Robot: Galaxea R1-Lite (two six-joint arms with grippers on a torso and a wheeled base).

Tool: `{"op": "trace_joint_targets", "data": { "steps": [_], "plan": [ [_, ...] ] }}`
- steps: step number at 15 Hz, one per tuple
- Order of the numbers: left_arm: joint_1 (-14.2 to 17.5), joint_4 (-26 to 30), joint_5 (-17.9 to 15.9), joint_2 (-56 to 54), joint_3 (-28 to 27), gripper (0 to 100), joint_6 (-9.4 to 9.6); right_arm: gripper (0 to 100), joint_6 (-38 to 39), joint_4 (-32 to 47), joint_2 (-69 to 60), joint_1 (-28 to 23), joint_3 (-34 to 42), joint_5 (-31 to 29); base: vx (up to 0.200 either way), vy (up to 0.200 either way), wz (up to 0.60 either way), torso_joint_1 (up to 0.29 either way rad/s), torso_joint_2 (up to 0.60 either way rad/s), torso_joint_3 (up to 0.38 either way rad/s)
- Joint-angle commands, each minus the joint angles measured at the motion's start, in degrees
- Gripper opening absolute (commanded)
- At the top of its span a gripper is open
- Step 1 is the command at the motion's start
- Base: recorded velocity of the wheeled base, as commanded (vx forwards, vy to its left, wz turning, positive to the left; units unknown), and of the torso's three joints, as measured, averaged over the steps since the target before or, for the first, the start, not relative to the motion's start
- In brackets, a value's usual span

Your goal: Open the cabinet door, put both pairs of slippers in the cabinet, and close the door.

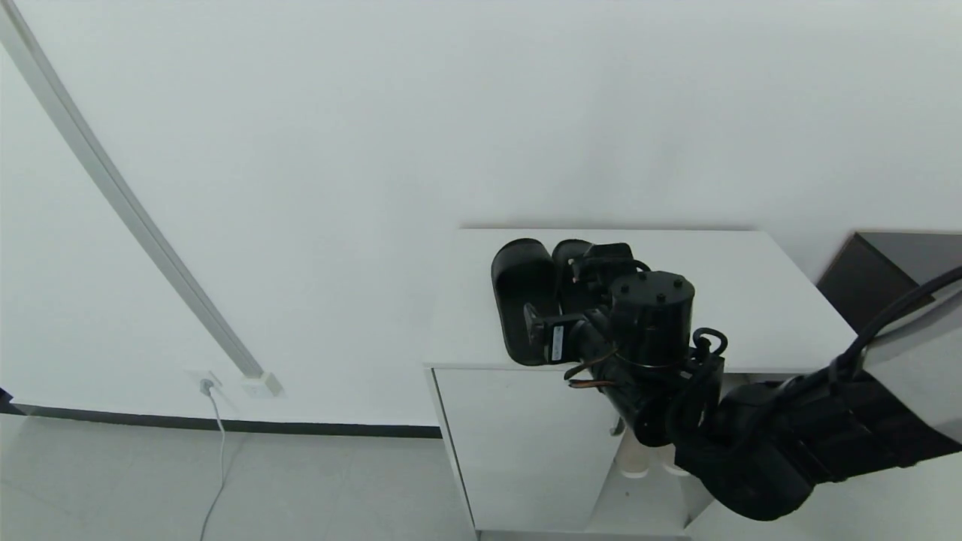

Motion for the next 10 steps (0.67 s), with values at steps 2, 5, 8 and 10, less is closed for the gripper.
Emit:
{"op": "trace_joint_targets", "data": {
  "steps": [2, 5, 8, 10],
  "plan": [
    [0.04, -0.02, 0.0, 0.07, 0.0, 0, 0.01, 100, -1.12, -0.81, 5.66, -1.32, -3.53, 0.07, 0.0, 0.0, 0.0, 0.0, 0.0, 0.0],
    [0.04, -0.02, 0.0, 0.07, 0.0, 0, -0.08, 100, -1.39, -0.55, 10.4, -3.87, -10.74, 0.07, 0.0, 0.0, 0.0, 0.0, 0.0, 0.0],
    [0.04, -0.02, 0.0, 0.07, 0.0, 0, -0.08, 100, -3.5, 0.77, 12.25, -5.18, -14.52, 0.25, 0.0, 0.0, 0.0, 0.0, 0.0, 0.0],
    [-0.05, -0.02, 0.0, 0.07, 0.0, 0, 0.01, 100, -3.58, 3.67, 12.69, -5.45, -17.42, 0.43, 0.0, 0.0, 0.0, 0.0, 0.0, 0.0]
  ]
}}
